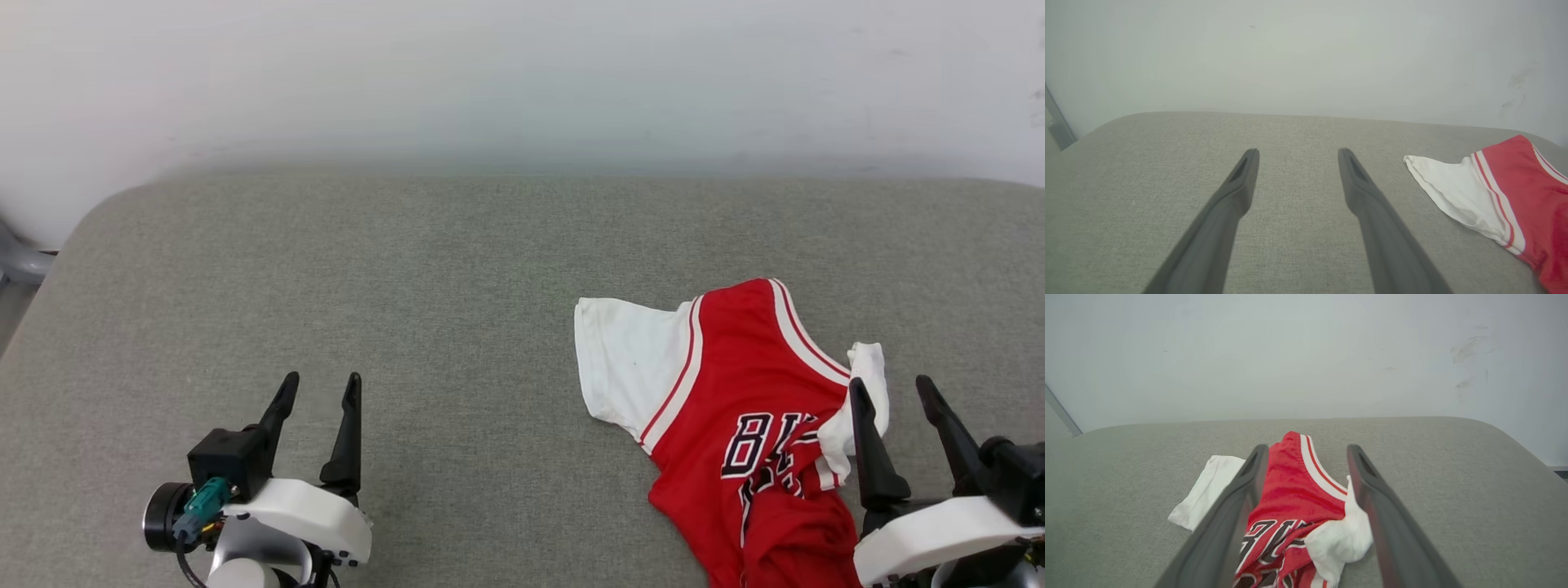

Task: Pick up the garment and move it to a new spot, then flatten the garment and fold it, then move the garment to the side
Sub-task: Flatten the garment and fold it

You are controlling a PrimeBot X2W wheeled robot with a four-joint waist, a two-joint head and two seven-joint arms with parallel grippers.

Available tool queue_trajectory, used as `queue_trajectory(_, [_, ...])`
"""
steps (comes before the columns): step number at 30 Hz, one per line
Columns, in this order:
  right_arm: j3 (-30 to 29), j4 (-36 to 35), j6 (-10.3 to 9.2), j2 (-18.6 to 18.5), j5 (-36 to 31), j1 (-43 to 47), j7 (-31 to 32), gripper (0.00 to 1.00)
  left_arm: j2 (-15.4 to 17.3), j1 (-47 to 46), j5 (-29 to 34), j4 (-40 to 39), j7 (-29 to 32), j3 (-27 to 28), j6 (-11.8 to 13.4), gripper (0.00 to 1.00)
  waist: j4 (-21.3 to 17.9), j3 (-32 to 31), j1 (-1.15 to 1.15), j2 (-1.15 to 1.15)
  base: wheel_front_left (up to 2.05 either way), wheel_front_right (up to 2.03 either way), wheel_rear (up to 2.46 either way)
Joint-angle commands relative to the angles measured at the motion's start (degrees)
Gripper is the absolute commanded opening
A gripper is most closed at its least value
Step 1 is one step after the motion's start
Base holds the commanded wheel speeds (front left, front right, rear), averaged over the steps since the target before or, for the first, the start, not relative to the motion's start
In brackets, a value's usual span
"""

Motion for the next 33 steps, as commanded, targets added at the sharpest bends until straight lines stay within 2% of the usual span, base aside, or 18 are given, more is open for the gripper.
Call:
queue_trajectory(1, [0.5, -1.2, -0.03, 0.1, 0.1, 0.9, 0.2, 1.0, 0.3, -0.1, 0.5, -0.3, 0.5, -0.4, 0.2, 1.0, -0.5, 0.0, 0.0, 0.0, 0.0, 0.0, 0.0])
queue_trajectory(7, [1.7, -4.7, -0.03, 0.1, -0.8, 1.8, 0.9, 1.0, 0.6, -3.4, 1.1, 0.0, 4.5, -2.8, -0.6, 1.0, -2.1, 1.7, 0.0, 0.0, 0.0, 0.0, 0.0])
queue_trajectory(16, [2.2, -7.2, -0.03, 0.1, 0.3, -0.3, 0.6, 1.0, 0.1, -15.2, -1.4, 2.0, 19.0, -10.5, -3.7, 1.0, -5.7, 8.4, 0.0, 0.0, 0.0, 0.0, 0.0])
queue_trajectory(21, [2.4, -6.5, -0.03, 0.1, 1.1, -1.9, -0.4, 1.0, 1.1, -21.8, -4.7, 4.1, 27.5, -16.2, -4.2, 1.0, -8.0, 11.9, 0.0, 0.0, 0.0, 0.0, 0.0])
queue_trajectory(26, [3.1, -5.4, -0.03, 0.1, 2.1, -3.5, -2.0, 1.0, 3.8, -27.7, -9.2, 6.4, 35.0, -23.5, -4.3, 1.0, -10.4, 15.1, 0.0, 0.0, 0.0, 0.0, 0.0])
queue_trajectory(27, [3.1, -4.4, -0.04, 0.1, 2.7, -4.3, -3.1, 1.0, 5.7, -30.7, -11.4, 8.1, 39.0, -27.8, -4.3, 1.0, -11.5, 16.5, 0.0, 0.0, 0.0, 0.0, 0.0])
queue_trajectory(33, [3.0, -2.0, -0.03, 0.1, 4.3, -5.1, -5.0, 1.0, 9.9, -34.0, -14.2, 11.7, 45.6, -35.3, -4.3, 1.0, -13.3, 18.7, 0.0, 0.0, 0.0, 0.0, 0.0])
